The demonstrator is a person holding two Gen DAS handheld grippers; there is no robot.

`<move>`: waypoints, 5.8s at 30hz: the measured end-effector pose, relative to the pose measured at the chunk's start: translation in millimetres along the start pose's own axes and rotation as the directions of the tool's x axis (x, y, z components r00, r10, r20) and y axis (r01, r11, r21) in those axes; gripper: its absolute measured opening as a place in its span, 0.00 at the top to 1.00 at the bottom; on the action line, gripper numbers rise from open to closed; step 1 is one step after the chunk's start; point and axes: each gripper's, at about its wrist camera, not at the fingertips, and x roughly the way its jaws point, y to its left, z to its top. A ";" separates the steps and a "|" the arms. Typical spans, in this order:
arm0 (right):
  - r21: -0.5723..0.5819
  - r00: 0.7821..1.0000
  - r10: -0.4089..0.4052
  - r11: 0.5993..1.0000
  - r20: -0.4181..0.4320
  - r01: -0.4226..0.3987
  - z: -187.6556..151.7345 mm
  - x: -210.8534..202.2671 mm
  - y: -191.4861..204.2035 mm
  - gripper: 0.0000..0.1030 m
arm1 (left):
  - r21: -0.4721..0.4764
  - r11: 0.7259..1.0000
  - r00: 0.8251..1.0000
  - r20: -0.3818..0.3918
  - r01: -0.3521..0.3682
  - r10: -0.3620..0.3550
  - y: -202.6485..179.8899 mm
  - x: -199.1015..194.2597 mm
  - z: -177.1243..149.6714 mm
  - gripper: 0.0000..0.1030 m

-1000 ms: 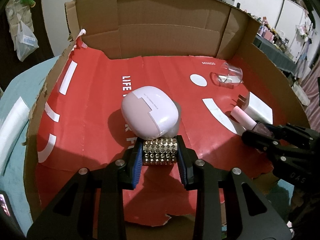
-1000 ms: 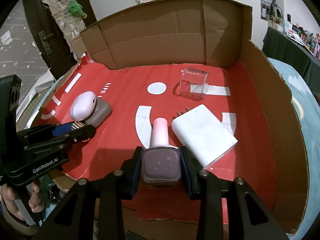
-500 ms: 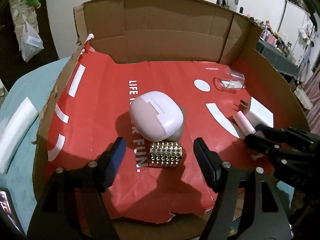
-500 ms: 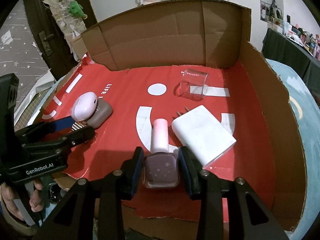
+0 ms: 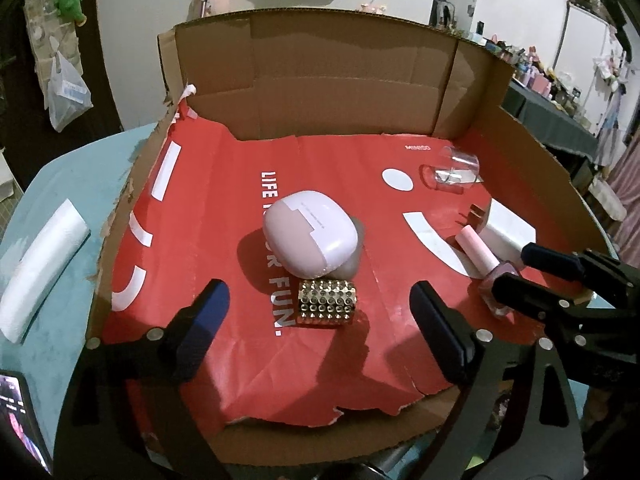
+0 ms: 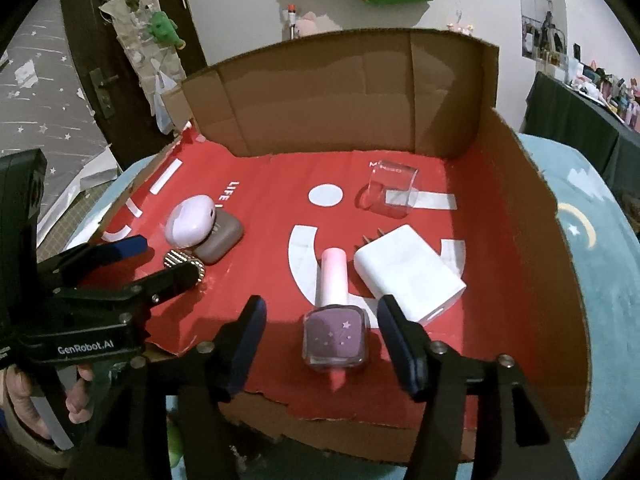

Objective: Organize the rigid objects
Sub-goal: 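Withdraw both tools from the box toward the remaining table items, then move right tool to the round glass jar while left tool approaches black nail polish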

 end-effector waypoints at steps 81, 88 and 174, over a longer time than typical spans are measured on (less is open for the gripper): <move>-0.001 0.983 -0.002 1.000 0.185 0.002 -57.6 -62.8 15.2 0.00 | 0.028 0.999 0.992 0.124 -0.031 0.027 -18.1 -78.0 -70.0 0.00; 0.004 0.986 -0.006 1.000 0.167 0.005 -68.0 -63.9 15.0 0.00 | 0.025 0.999 0.995 0.100 -0.027 0.024 -18.5 -77.4 -80.2 0.00; -0.210 1.000 -0.011 0.978 0.007 0.012 -84.0 -15.2 59.0 0.63 | 0.114 0.993 1.000 0.003 0.012 -0.012 -19.1 -45.6 -104.7 0.59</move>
